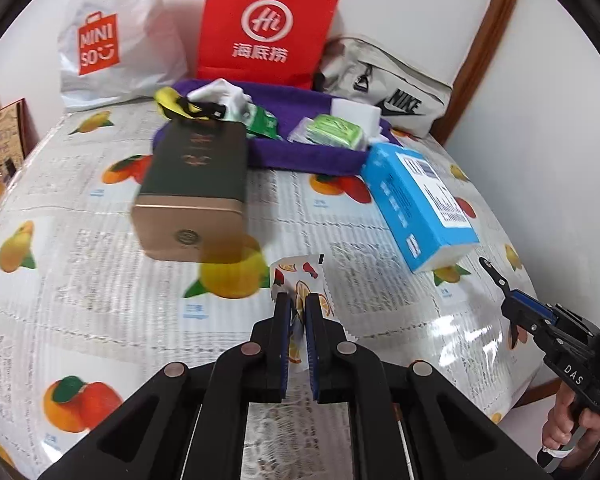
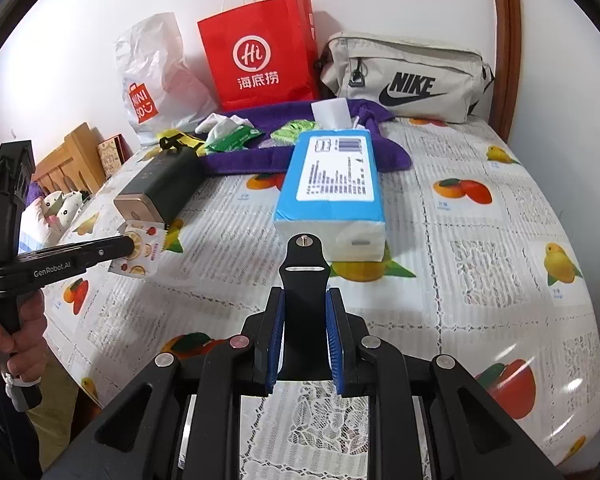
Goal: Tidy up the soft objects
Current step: 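Grasp the fruit-print sachet with the left gripper and lift it, then carry the sachet over the purple towel with the left gripper and lower it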
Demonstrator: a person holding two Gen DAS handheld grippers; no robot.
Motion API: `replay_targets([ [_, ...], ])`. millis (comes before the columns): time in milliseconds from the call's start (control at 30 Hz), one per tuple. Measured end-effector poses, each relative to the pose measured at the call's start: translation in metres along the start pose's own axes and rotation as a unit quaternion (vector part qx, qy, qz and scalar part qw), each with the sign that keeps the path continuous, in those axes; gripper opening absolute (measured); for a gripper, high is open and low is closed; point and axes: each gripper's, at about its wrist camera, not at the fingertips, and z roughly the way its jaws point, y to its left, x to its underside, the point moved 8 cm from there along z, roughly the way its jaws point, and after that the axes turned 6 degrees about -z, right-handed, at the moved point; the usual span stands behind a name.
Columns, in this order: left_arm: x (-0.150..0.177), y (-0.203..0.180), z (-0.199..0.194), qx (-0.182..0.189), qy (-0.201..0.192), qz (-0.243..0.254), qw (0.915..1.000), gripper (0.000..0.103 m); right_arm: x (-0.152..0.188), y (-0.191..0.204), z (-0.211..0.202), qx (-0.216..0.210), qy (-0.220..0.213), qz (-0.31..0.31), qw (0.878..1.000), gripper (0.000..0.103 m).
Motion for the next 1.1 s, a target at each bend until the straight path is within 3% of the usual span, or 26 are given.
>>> replay_targets([
  [333,-0.027,0.037,-0.028,-0.023,-0.034,-0.033,0.9986,0.008,-0.028,-0.003,-0.009,0.009,-0.016,-0.009,1.0,0.02],
  [1100,-0.121,0.028,-0.028,-0.024,-0.078,-0.035,0.9961,0.008,-0.136,-0.002,0.01,-0.01,-0.068,-0.03,0.997,0.02],
])
